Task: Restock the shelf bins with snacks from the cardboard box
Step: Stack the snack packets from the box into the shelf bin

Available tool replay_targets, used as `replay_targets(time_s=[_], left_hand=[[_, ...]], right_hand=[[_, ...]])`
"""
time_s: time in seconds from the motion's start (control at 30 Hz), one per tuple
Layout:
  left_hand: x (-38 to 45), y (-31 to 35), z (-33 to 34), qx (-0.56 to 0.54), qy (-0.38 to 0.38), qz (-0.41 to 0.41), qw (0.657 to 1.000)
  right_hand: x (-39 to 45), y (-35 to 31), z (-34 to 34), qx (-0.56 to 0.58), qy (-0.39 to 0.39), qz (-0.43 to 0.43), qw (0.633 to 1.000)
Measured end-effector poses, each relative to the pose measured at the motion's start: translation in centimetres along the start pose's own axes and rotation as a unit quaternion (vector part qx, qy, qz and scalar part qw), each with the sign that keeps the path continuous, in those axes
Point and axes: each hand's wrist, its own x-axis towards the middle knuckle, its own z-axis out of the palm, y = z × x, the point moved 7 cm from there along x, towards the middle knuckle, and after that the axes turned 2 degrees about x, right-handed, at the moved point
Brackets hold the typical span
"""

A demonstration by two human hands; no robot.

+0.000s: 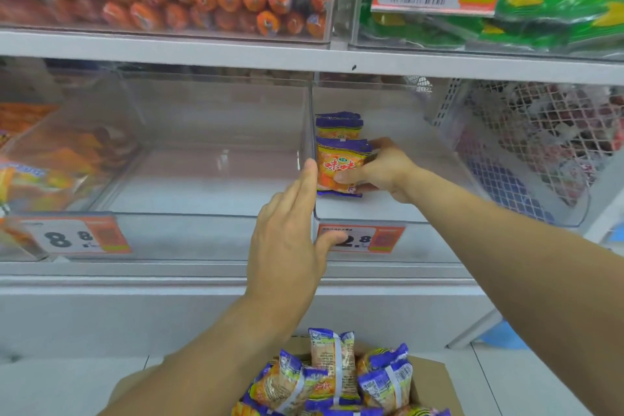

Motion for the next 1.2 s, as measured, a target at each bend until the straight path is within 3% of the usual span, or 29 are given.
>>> replay_targets(time_s=[0.17,0.43,0.67,0.9,0.97,1.07,1.13,1.2], left_hand=[[0.1,0.1,0.2,0.016,-0.008,0.002,1.0],[0.2,0.2,0.1,0.013,-0.005,0.019,1.0],[0.1,0.2,0.5,0.017,-0.009,0.034,0.999],[0.5,0.1,-0.2,-0.021,-0.077,0.04,0.996],[0.7,0.5,-1.8,-0.038,-0.037,0.063,0.997],[-0.5,1.7,-4.0,-0.043,0.048,0.172,0.983],[-2.1,1.6,-3.0,-0.08,-0.045,0.141,0.986],[-5.4,-0.2,0.7,-0.048,-0.244,0.066,0.966]], right_hand=[[-0.4,0.1,-0.3,0.035,-0.027,0.001,0.999],[1.0,0.6,-2.0,0.042,0.047,-0.025,0.998],[1.0,1.4,-2.1,-0.004,0.021,-0.004,1.0],[0.6,0.8,-3.7,-0.096,0.052,0.019,0.994],[-0.1,-1.5,-6.1,-0.139,0.108,-0.022,0.984],[-5.5,-6.8,-8.1,-0.174,0.219,-0.173,0.944],[-11.6,-8.5,-6.6,-0.139,0.203,-0.256,0.935],[-17.0,-7.4,-3.2,-0.146,0.104,-0.289,0.94]])
